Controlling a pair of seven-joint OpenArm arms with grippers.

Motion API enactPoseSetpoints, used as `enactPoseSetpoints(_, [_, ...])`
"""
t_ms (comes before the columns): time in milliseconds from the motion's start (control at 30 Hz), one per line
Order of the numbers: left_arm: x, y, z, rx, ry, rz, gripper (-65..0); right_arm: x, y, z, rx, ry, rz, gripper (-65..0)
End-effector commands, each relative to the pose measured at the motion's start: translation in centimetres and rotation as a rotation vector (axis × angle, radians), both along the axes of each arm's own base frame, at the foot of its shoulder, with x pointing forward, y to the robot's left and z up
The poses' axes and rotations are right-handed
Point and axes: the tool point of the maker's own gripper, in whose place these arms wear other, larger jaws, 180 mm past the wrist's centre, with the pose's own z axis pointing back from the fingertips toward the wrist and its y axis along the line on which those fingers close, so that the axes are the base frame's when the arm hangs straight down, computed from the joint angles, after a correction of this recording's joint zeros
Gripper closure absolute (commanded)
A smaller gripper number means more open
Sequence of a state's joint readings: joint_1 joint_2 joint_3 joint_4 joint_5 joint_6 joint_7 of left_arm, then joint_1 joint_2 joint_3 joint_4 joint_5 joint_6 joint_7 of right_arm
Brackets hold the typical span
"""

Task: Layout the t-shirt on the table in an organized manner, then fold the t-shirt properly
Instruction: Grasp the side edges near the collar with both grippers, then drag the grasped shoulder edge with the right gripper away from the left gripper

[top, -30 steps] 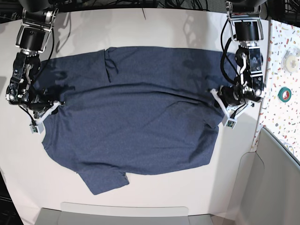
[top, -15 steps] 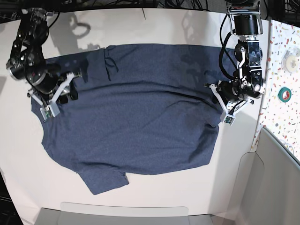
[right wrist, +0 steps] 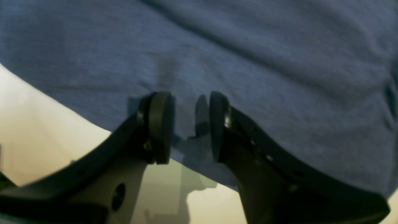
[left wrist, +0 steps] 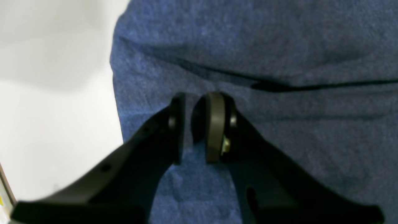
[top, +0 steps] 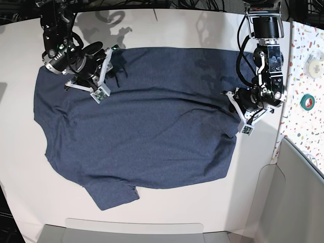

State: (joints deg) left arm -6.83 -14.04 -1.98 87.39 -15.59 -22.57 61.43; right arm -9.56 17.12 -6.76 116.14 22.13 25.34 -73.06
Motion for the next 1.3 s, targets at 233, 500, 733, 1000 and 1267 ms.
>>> enactPoseSetpoints(233, [1.0, 0.2, 1.2, 0.002, -0.044, -0.004, -12.1, 1.0, 0.8, 0.8, -0.001, -0.052, -0.025, -19.7])
enactPoseSetpoints(500, [0.7, 0.2, 0.9, 0.0, -0.039, -0.004, -12.1, 1.1, 0.4, 0.0, -0.145, -0.075, -0.02, -19.8])
enactPoseSetpoints(733, [0.6, 0.2, 0.9, 0.0, -0.036, -0.004, -12.1, 1.1, 0.3, -0.2, -0.2, -0.086, -0.008, -19.8])
enactPoseSetpoints(1000, [0.6, 0.2, 0.9, 0.002, -0.036, -0.004, -12.1, 0.0, 2.3, -0.8, -0.184, -0.066, 0.057, -19.8])
enactPoseSetpoints(1267, [0.6, 0.2, 0.9, 0.002, -0.036, -0.004, -12.1, 0.0, 2.1, -0.9, -0.189, -0.065, 0.054, -19.8])
